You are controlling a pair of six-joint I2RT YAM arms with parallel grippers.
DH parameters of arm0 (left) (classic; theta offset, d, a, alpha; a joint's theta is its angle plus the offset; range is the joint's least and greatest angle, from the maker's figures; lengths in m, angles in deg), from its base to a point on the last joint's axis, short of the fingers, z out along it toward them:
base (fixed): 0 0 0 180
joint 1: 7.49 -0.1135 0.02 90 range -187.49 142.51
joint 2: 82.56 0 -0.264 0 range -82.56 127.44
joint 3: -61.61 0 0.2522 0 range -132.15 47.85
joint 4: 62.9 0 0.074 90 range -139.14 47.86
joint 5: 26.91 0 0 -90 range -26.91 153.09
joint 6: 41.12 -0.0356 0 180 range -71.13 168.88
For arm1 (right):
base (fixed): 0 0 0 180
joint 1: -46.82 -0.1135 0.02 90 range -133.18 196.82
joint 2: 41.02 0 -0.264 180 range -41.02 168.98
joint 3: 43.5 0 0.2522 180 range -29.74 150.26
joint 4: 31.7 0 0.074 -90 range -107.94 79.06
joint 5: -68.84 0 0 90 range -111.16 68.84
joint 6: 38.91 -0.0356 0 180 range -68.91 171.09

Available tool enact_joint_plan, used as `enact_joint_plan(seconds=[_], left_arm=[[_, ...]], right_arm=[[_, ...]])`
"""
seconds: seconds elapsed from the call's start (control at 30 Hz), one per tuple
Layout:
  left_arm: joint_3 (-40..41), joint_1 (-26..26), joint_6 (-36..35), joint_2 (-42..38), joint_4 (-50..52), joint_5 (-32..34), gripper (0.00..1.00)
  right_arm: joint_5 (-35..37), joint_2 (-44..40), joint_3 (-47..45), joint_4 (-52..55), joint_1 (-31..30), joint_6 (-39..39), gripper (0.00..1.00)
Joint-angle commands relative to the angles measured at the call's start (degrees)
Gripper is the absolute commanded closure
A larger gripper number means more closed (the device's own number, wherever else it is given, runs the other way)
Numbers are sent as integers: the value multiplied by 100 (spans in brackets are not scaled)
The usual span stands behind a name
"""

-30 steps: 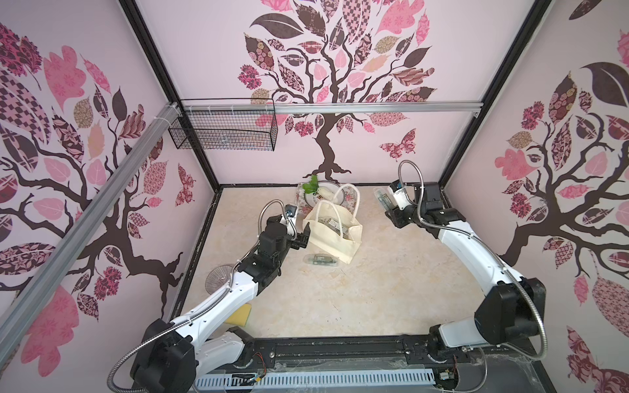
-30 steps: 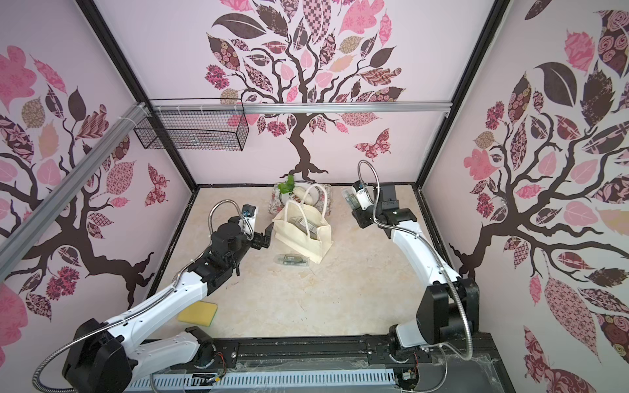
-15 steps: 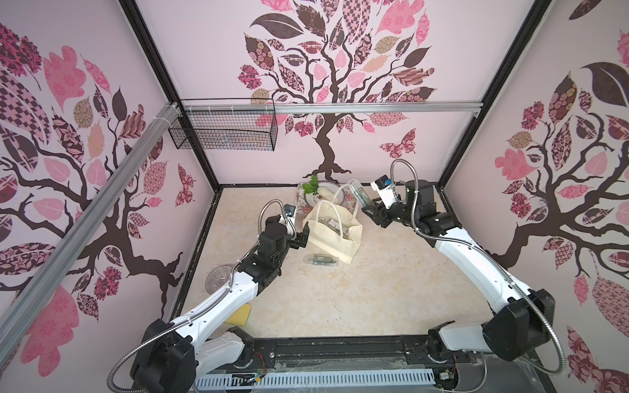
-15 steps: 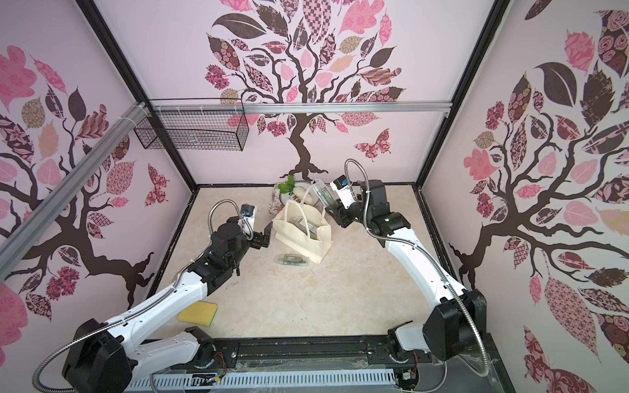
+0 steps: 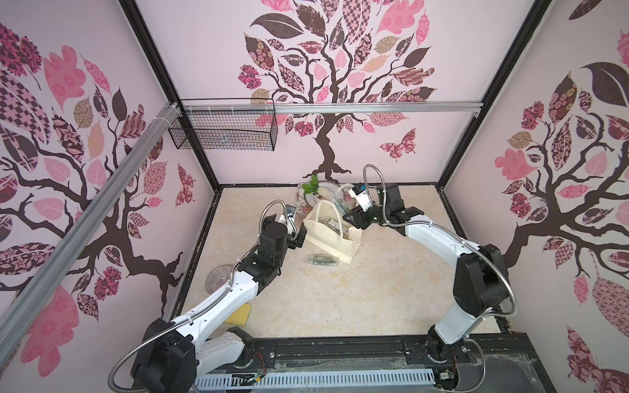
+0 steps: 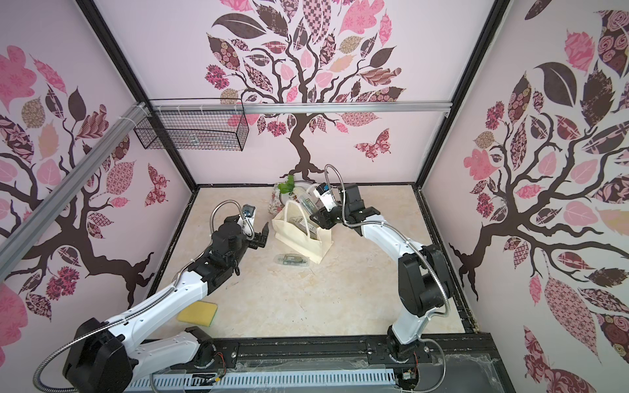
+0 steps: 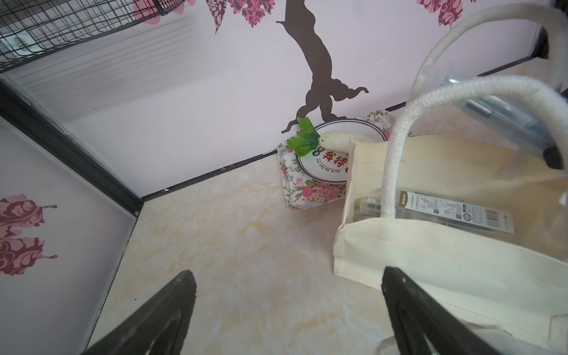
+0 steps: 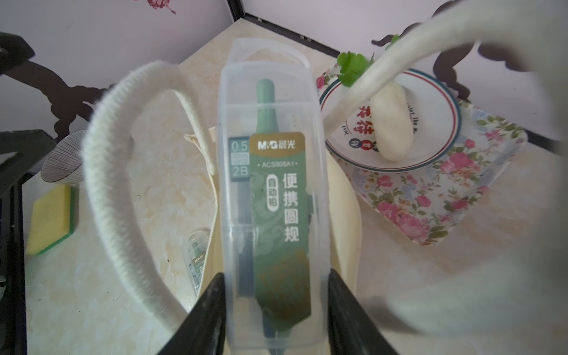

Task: Put the compass set into the canvas bag
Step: Place the compass set in the canvas bag.

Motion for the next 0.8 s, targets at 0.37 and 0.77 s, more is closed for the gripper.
enact_joint_plan(seconds=[0.37, 0.77], left_arm=[[-644, -15, -2554, 587, 990, -534, 3], [-659, 8, -4225, 789, 2380, -1730, 3]], right_arm=[[1107, 841, 532, 958, -285, 621, 53], [1109, 1087, 680, 986, -296, 758, 39]])
